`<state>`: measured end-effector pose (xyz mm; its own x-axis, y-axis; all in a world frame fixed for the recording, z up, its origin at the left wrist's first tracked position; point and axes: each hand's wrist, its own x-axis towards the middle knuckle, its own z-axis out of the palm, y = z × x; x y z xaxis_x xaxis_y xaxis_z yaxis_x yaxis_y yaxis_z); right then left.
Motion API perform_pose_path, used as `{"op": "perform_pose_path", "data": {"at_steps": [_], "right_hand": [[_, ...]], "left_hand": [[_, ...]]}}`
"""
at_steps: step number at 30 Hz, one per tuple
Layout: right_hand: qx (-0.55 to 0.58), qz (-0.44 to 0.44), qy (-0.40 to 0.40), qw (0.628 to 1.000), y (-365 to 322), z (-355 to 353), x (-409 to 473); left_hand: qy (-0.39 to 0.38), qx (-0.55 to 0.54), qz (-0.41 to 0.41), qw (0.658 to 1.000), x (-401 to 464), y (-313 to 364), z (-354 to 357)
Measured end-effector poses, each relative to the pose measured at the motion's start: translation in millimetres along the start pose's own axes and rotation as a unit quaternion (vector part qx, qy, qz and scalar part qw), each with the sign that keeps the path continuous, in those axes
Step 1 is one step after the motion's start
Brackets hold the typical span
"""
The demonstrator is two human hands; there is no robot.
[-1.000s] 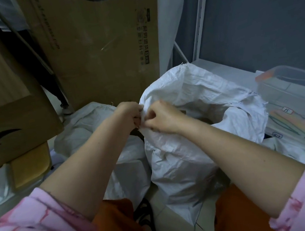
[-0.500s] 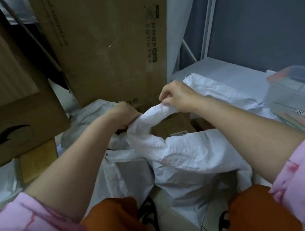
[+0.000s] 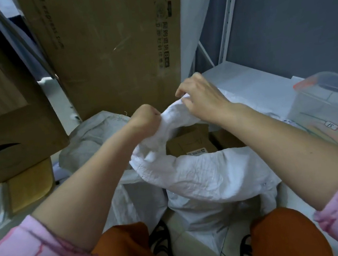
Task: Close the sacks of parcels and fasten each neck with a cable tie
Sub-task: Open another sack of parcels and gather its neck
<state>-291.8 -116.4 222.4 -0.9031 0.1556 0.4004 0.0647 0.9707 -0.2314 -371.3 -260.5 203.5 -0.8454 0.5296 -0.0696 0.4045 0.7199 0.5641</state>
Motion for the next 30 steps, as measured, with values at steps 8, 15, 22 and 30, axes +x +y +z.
{"op": "perform_pose_path", "data": {"at_steps": [8, 15, 22, 30], "right_hand": [[-0.001, 0.043, -0.082, 0.996, 23, 22, 12], [0.155, 0.168, -0.226, 0.947, 25, 19, 40], [0.154, 0.256, -0.31, 0.902, 40, 7, 49], [-0.001, 0.129, -0.072, 0.989, 48, 18, 16]], "left_hand": [[-0.115, -0.035, -0.023, 0.992, 6, -15, -13], [0.091, 0.136, 0.094, 0.982, 21, 7, 3], [0.135, 0.305, 0.26, 0.906, 24, 23, 43], [0.06, 0.205, 0.048, 0.976, 57, 19, 28]]}}
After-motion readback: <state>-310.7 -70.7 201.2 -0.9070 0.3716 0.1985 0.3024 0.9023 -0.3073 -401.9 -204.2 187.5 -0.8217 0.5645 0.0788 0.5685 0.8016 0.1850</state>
